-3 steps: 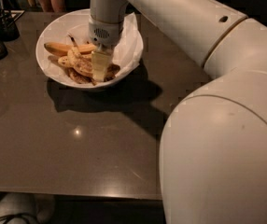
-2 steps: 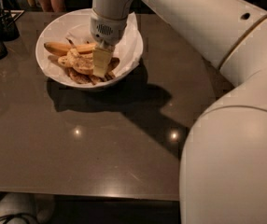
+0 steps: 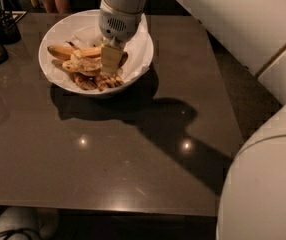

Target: Pick banana from white bowl

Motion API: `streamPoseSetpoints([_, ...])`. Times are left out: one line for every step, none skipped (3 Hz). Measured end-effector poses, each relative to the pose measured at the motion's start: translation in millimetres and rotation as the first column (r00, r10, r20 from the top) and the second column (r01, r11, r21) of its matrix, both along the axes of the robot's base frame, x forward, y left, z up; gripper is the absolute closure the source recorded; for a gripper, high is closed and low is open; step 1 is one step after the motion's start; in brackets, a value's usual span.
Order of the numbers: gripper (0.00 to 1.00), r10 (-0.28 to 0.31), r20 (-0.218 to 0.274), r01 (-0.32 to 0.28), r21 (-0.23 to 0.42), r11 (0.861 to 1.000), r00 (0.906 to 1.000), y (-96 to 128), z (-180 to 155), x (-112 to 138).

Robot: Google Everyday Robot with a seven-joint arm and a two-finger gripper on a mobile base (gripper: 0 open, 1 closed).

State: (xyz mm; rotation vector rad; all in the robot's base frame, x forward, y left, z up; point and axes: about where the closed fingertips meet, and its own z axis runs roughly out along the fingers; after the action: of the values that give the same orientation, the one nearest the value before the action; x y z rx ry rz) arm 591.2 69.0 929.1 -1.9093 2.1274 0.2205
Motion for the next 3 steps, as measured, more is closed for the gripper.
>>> streamPoseSetpoints([1.00, 0.034, 0.011, -0.034, 0.044, 0.998, 0.9994, 9, 11, -10])
streamPoseSetpoints([1.00, 0.079, 0.021, -0.082, 0.142, 0.987, 0.9966, 13, 25, -32])
streamPoseSetpoints([1.00, 0.113, 0.043, -0.120, 0.232, 0.965, 0.9927, 12, 41, -52])
